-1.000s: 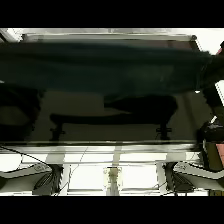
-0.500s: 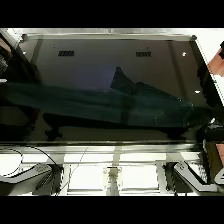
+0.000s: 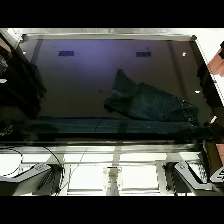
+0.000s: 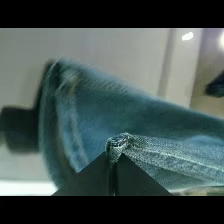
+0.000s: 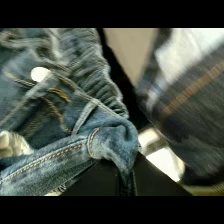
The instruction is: Fold the clothes and pants, and hang the long-sleeved shirts on hangers.
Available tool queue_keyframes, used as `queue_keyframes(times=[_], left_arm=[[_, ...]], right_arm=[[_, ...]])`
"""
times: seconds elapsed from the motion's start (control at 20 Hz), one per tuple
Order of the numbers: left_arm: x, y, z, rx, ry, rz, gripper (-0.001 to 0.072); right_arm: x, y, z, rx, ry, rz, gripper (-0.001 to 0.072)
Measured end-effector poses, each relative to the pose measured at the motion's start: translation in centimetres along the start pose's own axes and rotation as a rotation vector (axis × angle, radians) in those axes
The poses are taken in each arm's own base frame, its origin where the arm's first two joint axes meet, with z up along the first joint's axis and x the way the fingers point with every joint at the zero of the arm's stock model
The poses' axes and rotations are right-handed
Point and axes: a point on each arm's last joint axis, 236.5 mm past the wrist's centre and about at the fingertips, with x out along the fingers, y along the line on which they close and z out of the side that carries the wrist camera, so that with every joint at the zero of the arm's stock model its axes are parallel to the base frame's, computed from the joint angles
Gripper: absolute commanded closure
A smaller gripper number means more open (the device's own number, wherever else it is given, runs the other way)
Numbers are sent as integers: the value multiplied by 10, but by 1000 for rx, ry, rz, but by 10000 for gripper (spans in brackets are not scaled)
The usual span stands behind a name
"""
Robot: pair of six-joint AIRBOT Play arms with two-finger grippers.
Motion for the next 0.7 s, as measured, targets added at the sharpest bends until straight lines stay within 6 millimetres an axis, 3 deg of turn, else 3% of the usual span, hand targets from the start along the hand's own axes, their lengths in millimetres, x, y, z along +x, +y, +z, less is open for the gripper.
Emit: queue_keyframes(times=[0.3, 0.35, 0.4, 0.45, 0.5, 0.6, 0.7], left_arm=[[-9, 43, -41, -225, 111, 158, 659], [-10, 46, -45, -248, 125, 175, 511], [-14, 70, -34, -256, 63, 270, 361], [-15, 73, -35, -274, 63, 281, 327], [-13, 66, -34, -281, 66, 254, 327], [-17, 71, -16, -294, -3, 270, 327], [-21, 57, 13, -288, -89, 214, 329]], right_arm=[[2, -18, -30, 61, 137, -67, 679], [4, -20, -34, 69, 155, -74, 655], [5, -29, -27, 66, 131, -110, 543], [6, -35, -22, 63, 114, -134, 408], [6, -32, -25, 66, 133, -123, 356], [0, -32, -19, 68, 130, -125, 355], [-11, -34, -5, 64, 104, -134, 355]])
